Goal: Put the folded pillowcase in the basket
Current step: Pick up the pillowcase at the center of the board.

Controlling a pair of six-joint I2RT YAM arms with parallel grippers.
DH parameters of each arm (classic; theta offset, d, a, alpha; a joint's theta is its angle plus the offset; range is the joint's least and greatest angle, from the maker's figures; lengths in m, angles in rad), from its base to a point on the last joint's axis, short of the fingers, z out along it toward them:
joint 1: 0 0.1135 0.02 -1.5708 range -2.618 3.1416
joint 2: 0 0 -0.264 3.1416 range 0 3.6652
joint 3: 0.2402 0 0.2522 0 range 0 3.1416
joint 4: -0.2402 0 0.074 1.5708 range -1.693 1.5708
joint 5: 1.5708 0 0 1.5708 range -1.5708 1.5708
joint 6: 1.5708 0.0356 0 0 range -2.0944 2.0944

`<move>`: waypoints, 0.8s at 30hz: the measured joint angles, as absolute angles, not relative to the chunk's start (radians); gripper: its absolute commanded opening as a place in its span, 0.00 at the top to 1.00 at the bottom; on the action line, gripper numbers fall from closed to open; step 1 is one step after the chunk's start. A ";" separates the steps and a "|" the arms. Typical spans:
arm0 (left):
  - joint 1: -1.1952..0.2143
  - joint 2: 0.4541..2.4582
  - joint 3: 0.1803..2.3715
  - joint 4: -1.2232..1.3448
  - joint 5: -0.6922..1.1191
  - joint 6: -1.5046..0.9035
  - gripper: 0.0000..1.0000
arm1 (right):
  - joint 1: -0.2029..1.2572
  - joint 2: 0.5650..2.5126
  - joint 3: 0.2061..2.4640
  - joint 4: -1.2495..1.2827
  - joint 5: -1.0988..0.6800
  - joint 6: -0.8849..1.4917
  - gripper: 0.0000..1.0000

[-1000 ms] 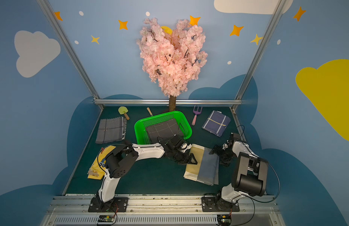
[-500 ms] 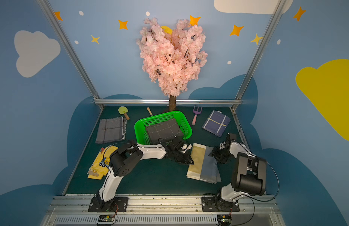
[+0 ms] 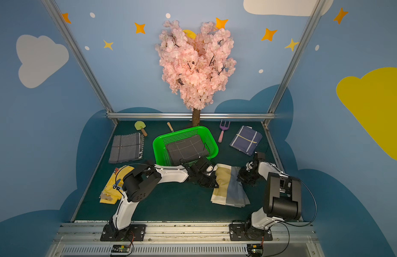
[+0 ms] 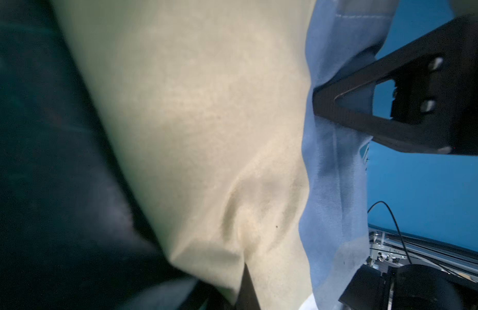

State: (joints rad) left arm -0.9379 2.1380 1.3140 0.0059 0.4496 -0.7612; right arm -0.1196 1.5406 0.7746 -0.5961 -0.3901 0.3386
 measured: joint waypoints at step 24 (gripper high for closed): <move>-0.971 1.815 1.448 -0.287 0.275 -0.675 0.97 | 0.006 1.251 1.046 -0.841 -0.384 0.378 1.00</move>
State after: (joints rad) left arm -0.9710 1.8149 1.4483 -0.2867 0.2752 -0.6750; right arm 0.0055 1.2507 1.0458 -0.8413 -0.3843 0.3782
